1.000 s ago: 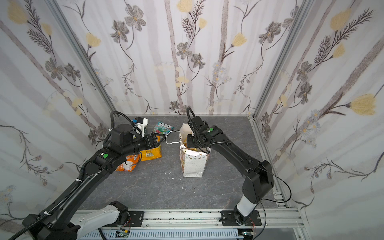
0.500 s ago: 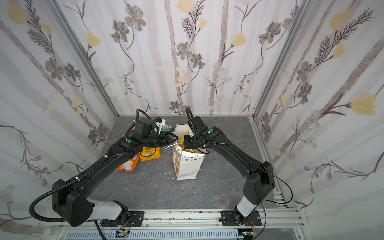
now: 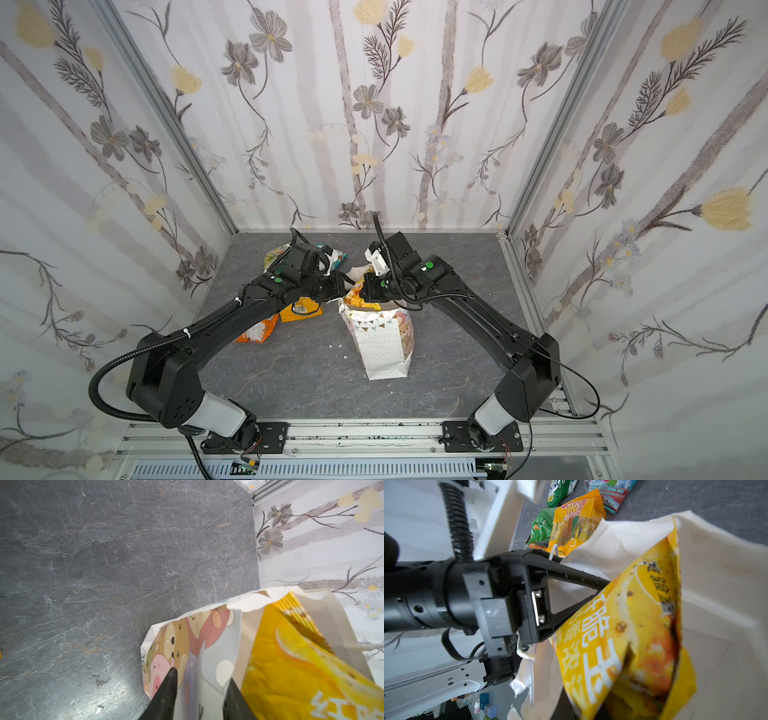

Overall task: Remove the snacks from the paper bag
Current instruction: 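Pull the yellow pack out of the bag mouth with the right gripper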

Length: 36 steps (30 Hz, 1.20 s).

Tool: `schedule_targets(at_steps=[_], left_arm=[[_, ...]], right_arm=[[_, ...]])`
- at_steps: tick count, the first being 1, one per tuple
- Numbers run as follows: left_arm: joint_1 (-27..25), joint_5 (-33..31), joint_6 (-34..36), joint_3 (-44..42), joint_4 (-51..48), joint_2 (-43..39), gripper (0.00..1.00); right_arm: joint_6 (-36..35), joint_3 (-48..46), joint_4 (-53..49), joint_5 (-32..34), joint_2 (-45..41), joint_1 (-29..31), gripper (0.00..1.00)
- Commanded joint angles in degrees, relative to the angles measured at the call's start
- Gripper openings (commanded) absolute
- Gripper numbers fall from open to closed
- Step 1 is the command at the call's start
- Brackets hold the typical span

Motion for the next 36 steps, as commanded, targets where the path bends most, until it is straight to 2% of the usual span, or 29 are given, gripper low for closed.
schedule_targets(at_steps=[1,7,12,16,24,29,36], left_arm=[[-0.10,-1.56,1.79,0.11,-2.20,0.21,0.41],[-0.10,-1.12,1.92,-1.05,-0.69,-1.31,0.49],[-0.11,-0.57,1.50,-1.50,1.08,-2.48,0.54],[-0.08,1.25,0.36,-1.41,2.60,-3.72,0.64],[0.27,-5.43,4.69,-0.44,-1.84,-13.23,0.79],[0.56,-7.80,6.29,4.28,-7.62,-16.95,0.80],[0.58,-9.62,7.48,7.76,-10.84,-18.34,0.82]], right_arm=[[1.09,0.61,4.94,1.81,-1.81,-1.10,0.00],[4.93,-2.82,12.85,1.73,-5.79,-3.50,0.00],[9.59,-6.20,22.30,-2.47,-7.93,-4.46,0.00],[14.58,-10.19,29.66,-4.12,-9.09,-4.94,0.00],[15.27,-13.56,30.79,-3.78,-10.30,-6.36,0.00],[13.17,-13.05,30.68,-4.29,-10.48,-6.34,0.00],[12.44,-13.01,30.19,-4.54,-11.36,-6.45,0.00]])
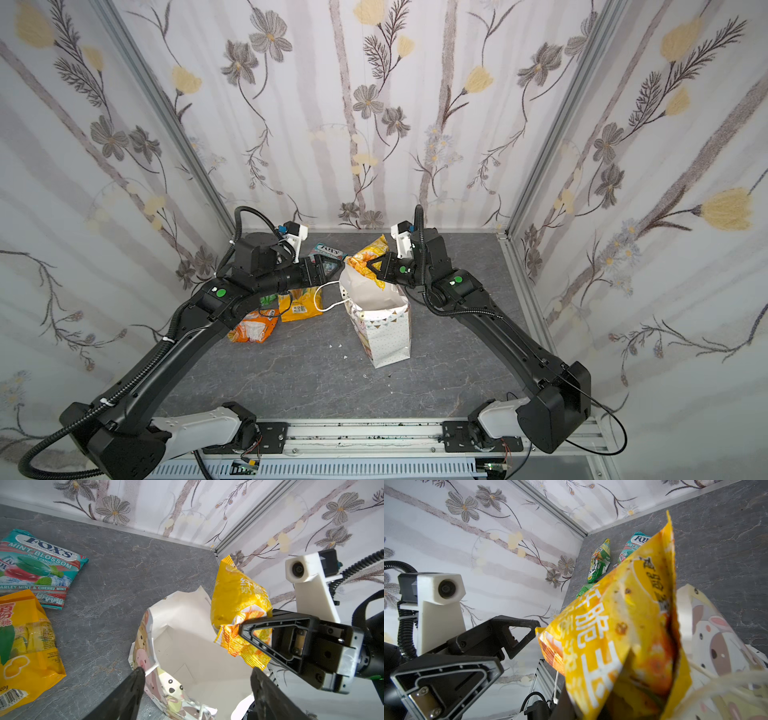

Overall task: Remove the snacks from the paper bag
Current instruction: 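Pull the yellow pack out of the bag mouth with the right gripper, then carry the yellow pack over the other snacks and release it with the right gripper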

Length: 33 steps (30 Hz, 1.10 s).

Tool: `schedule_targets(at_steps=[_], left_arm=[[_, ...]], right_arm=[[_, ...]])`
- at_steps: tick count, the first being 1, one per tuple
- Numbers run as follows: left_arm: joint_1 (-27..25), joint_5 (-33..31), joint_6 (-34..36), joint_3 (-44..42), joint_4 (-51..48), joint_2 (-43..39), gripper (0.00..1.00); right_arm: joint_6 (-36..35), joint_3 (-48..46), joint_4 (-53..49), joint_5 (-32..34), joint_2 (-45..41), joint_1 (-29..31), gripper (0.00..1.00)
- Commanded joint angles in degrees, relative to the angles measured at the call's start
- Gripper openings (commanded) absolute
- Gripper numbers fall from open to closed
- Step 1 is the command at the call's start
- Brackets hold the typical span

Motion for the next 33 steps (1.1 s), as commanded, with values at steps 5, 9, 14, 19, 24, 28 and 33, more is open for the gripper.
schedule_targets(at_steps=[5,9,14,19,24,28,33], left_arm=[[0.13,-2.38,1.94,1.59,-2.84,-1.54,0.82],[0.15,-0.94,2.11,1.28,-0.61,-3.17,0.83],[0.14,-1.30,2.52,1.81,-0.26,-5.14,0.83],[0.11,-6.67,5.13,3.73,-4.64,-7.60,0.83],[0.17,-19.81,8.18,5.54,-12.42,-13.32,0.83],[0.17,-31.59,11.61,6.49,-19.93,-20.65,0.83],[0.21,-42.09,15.03,5.13,-29.34,-29.04,0.84]], right_arm=[[-1.75,1.61,2.08,-1.51,-1.74,0.09,0.00],[-1.84,2.61,2.33,-1.66,-2.89,0.14,0.00],[-2.19,5.18,1.80,-2.06,-3.22,1.26,0.00],[-3.25,9.20,1.09,-0.71,-2.46,3.91,0.00],[-8.72,16.32,-5.53,3.42,1.55,9.57,0.00],[-13.38,22.92,-13.29,7.80,8.66,16.61,0.00],[-17.87,30.48,-20.60,15.53,18.65,24.56,0.00]])
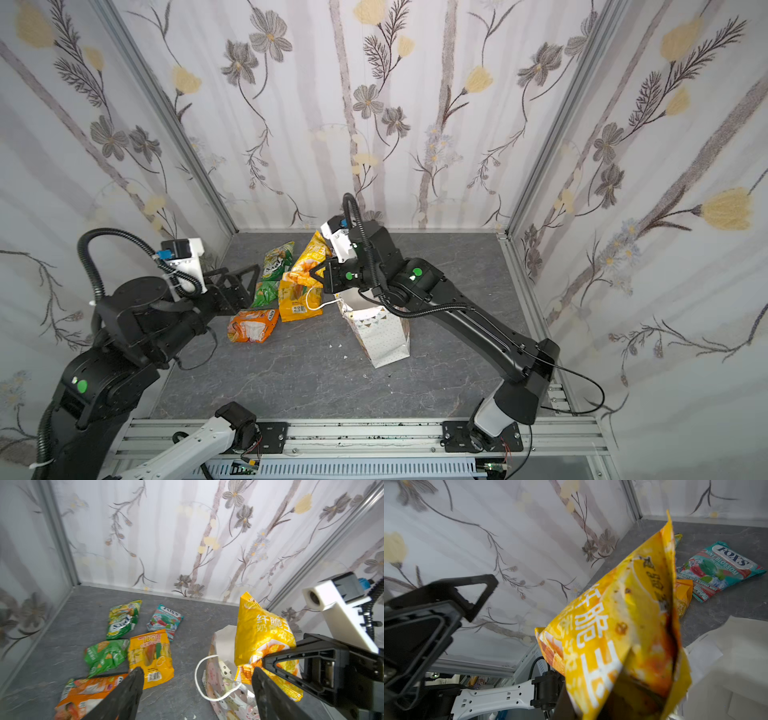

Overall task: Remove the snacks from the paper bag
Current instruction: 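Carry the yellow pack over the other snacks and release it with the right gripper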

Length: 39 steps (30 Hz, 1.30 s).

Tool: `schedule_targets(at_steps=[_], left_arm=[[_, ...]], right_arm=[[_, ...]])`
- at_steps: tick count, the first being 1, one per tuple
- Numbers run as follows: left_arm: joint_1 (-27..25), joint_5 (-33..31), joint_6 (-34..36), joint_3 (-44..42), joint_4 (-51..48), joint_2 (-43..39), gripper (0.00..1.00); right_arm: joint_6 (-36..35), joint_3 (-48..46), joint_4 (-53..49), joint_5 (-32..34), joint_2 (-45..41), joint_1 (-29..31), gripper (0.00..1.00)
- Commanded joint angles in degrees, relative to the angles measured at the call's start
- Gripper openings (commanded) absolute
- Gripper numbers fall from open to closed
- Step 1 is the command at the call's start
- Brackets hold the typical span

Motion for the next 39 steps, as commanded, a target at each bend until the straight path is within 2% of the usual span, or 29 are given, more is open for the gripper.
schedule_targets(at_steps=[1,7,10,15,17,21,25,30,33,35,39], left_arm=[[0.06,-10.73,2.67,-1.26,-10.19,-4.11,0.85],[0.05,-12.98,0.63,-7.10,-17.88,-15.11,0.94],[0.05,-13.87,-0.73,-8.99,-20.35,-18.01,0.99],[0.08,-13.81,-1.29,-11.86,-19.93,-19.60,1.00],[0.05,-13.72,-1.13,-13.27,-18.51,-19.74,1.00],[0.08,-13.45,-0.59,-15.73,-15.58,-19.25,1.00],[0.05,-14.20,-0.07,-18.19,-12.47,-19.51,1.00],[0.10,-15.35,0.99,-21.12,-7.49,-19.52,1.00],[0.09,-16.38,1.23,-22.90,-3.85,-19.43,1.00],[0.05,-17.37,1.44,-24.45,-0.94,-19.42,1.00],[0.12,-20.14,2.29,-29.52,6.09,-19.08,1.00]], right_arm=[[-5.36,5.06,-7.81,8.79,6.03,3.92,0.00],[-9.38,14.59,-13.50,15.81,20.69,9.44,0.00],[-10.40,18.47,-13.05,16.46,27.18,10.37,0.00],[-10.64,21.86,-9.98,16.50,36.24,10.82,0.00],[-10.67,22.56,-8.37,16.83,38.63,10.81,0.06],[-11.46,25.67,-7.71,17.11,41.39,10.70,0.30],[-12.11,27.23,-6.85,16.11,38.20,10.40,0.41],[-13.32,27.25,-6.36,13.42,29.60,9.71,0.61],[-14.24,27.22,-6.41,12.64,24.24,9.03,0.69],[-14.92,26.92,-6.93,14.81,20.42,8.30,0.71],[-16.91,20.57,-6.86,25.11,10.01,6.35,0.80]])
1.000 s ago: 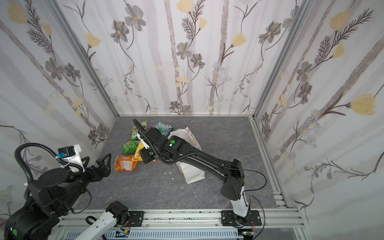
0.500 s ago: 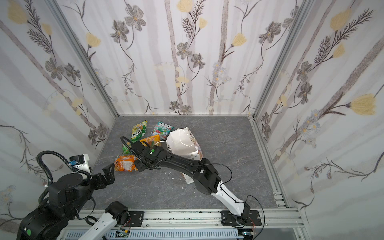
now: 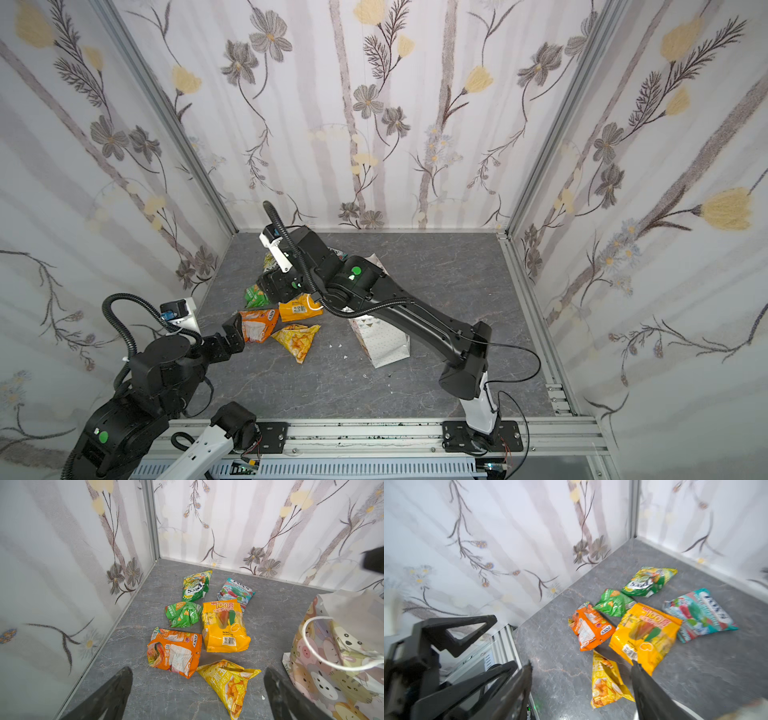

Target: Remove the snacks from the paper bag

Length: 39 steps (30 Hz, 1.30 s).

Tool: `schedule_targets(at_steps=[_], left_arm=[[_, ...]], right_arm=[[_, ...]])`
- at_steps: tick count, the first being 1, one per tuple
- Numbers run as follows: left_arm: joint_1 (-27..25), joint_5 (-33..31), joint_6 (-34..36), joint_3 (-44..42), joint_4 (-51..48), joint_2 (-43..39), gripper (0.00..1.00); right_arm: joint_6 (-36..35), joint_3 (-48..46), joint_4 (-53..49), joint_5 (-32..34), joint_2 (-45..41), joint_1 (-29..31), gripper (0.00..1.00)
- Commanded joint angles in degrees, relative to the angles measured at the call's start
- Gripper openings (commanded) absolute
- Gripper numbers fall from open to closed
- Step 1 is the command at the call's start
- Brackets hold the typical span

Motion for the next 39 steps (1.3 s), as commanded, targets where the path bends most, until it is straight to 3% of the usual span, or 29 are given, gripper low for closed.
schedule_targets(at_steps=[1,5,8,11,15,19,21,22,24,27,30,35,37,39], left_arm=[[0.06,-4.57,1.02,-3.71,9.95,0.44,1.00],[0.06,-8.06,2.37,-10.90,19.44,0.83,1.00],[0.09,-10.71,3.77,-17.14,27.62,0.91,1.00],[0.23,-13.43,7.51,-24.58,37.92,1.16,0.98],[1.21,-17.06,7.30,-33.69,51.81,4.35,1.00],[3.49,-14.65,6.98,-38.18,64.49,12.97,1.00],[5.24,-11.69,8.69,-38.90,71.75,20.04,1.00],[5.90,-10.76,9.91,-38.72,75.62,23.70,1.00],[6.97,-7.02,13.62,-38.46,84.51,30.26,1.00],[8.87,-4.17,18.17,-36.88,96.22,41.79,1.00],[11.30,-1.95,20.76,-34.00,102.06,51.62,1.00],[18.58,9.98,14.76,-29.40,103.03,57.87,1.00],[20.41,15.40,15.08,-27.33,102.94,61.30,1.00],[20.79,19.28,16.39,-24.54,99.25,62.57,1.00]], right_arm=[[-2.79,-6.18,2.16,11.43,-7.69,-1.51,0.82],[-2.97,-28.45,12.06,23.54,-23.41,-5.88,0.89],[-0.79,-49.25,24.61,28.28,-38.18,-11.99,0.99],[0.12,-69.21,36.35,30.57,-51.96,-20.95,1.00],[1.56,-91.98,47.37,32.86,-66.41,-34.16,1.00],[1.08,-108.93,59.96,32.55,-72.48,-45.94,1.00],[0.48,-117.06,71.34,32.02,-71.26,-51.71,1.00],[3.49,-115.81,68.20,30.94,-70.57,-55.27,1.00],[-1.24,-117.00,76.20,25.88,-66.12,-59.67,1.00],[-8.14,-118.50,90.62,22.17,-54.16,-61.63,1.00],[-8.63,-115.66,97.14,13.44,-44.73,-63.13,1.00],[-13.43,-119.17,124.07,5.74,-28.95,-62.41,1.00],[-11.87,-118.70,115.98,5.27,-33.29,-63.33,1.00],[-12.64,-119.15,123.42,3.34,-29.48,-63.41,1.00]])
